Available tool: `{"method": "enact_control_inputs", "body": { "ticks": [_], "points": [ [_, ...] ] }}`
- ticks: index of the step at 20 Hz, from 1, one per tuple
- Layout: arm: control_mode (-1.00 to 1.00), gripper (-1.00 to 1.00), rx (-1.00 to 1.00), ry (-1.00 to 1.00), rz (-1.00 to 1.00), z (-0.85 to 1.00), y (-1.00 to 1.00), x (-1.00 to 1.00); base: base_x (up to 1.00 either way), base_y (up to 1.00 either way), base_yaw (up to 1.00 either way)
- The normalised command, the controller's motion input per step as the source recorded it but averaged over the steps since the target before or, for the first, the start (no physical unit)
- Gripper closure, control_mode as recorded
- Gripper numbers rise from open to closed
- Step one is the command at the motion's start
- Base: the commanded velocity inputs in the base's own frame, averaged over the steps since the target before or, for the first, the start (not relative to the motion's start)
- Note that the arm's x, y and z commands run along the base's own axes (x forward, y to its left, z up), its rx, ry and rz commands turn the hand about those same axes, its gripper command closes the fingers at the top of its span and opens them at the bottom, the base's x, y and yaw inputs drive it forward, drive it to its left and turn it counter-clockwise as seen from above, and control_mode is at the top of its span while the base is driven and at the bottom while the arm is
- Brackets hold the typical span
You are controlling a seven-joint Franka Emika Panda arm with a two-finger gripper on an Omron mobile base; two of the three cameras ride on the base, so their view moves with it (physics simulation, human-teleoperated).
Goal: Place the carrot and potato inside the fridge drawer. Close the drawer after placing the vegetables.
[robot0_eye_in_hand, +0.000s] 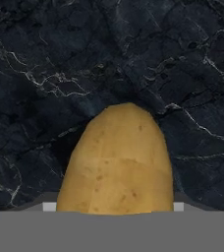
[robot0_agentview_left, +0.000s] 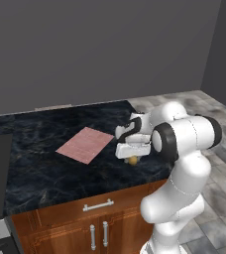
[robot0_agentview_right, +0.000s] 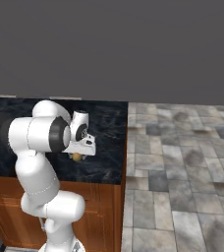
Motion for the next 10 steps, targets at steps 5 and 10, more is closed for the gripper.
{"method": "enact_control_inputs", "body": {
  "ticks": [5, 10],
  "points": [
    [-1.0, 1.0, 0.01, -0.09, -0.02, -0.13, -0.04, -0.55, 0.0, 0.0, 0.0],
    [-1.0, 1.0, 0.0, -0.16, -0.02, 0.48, 0.0, -0.24, 0.0, 0.0, 0.0]
  ]
}}
